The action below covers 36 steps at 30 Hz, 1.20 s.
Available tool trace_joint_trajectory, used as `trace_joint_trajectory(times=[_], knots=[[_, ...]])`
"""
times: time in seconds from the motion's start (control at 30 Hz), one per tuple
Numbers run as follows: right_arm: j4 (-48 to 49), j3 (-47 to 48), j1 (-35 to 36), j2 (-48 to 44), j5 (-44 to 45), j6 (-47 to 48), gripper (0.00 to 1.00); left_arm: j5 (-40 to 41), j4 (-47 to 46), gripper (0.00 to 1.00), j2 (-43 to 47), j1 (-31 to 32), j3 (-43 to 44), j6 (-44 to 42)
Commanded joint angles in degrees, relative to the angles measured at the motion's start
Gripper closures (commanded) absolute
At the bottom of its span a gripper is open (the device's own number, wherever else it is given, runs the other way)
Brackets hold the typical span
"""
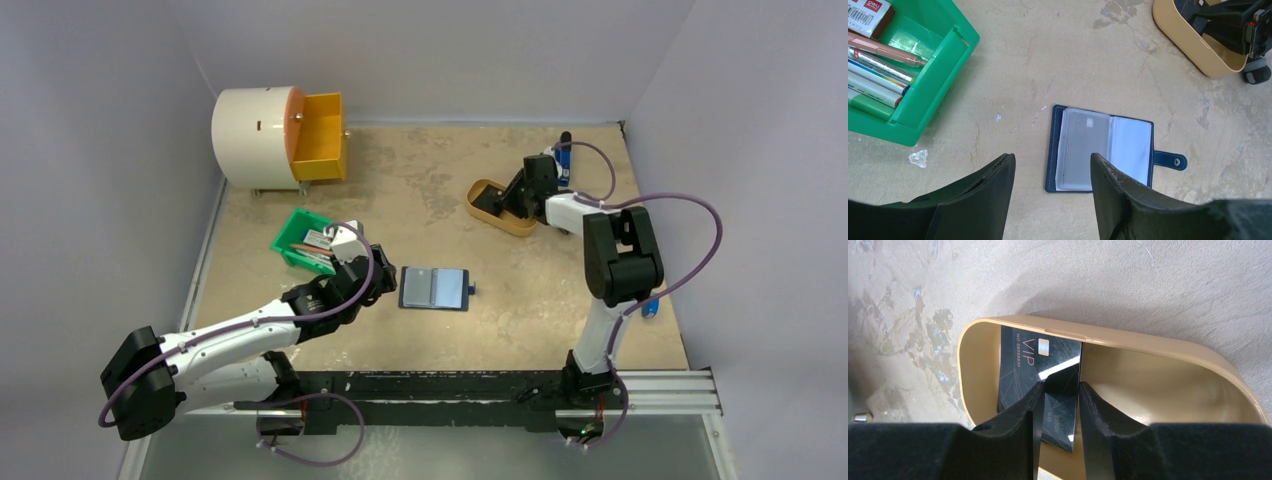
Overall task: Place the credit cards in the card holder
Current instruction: Pick up the credit card from the storage box.
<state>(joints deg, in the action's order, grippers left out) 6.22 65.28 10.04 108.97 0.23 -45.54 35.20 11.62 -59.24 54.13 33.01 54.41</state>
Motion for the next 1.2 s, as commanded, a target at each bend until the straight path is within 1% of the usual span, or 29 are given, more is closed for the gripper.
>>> trace_joint_trajectory(times=[0.0,0.4,0.8,1.0,1.1,1.13,1.17], knots=[[0.5,-1.2,-0.4,-3.1,-0.1,1.1,0.67,1.0,-1.5,0.44,-0.1,0.0,1.9,0.4],[0.6,-2.8,-0.5,-6.2,-0.1,1.9,0.74,0.6,-1.5,0.45,-0.2,0.1,2.0,0.7],[0.2,-3.4,-0.6,-9.4,-0.1,2.2,0.85,0.0,-1.7,0.46,-0.1,0.0,1.9,1.2],[0.2,-3.2,-0.5,-9.6,-2.1,2.4,0.90,-0.3,-1.6,0.46,0.2,0.1,1.6,1.4],[-0.3,-2.7,-0.6,-9.0,-2.9,2.5,0.90,-0.3,-1.7,0.46,0.5,0.0,1.4,1.6],[-0.6,-2.6,-0.6,-8.9,-2.7,2.5,0.87,-0.4,-1.6,0.46,0.6,0.0,1.4,1.7],[-0.7,-2.7,-0.6,-8.9,-2.2,2.2,0.81,-0.4,-1.6,0.46,0.7,0.0,1.3,1.7]])
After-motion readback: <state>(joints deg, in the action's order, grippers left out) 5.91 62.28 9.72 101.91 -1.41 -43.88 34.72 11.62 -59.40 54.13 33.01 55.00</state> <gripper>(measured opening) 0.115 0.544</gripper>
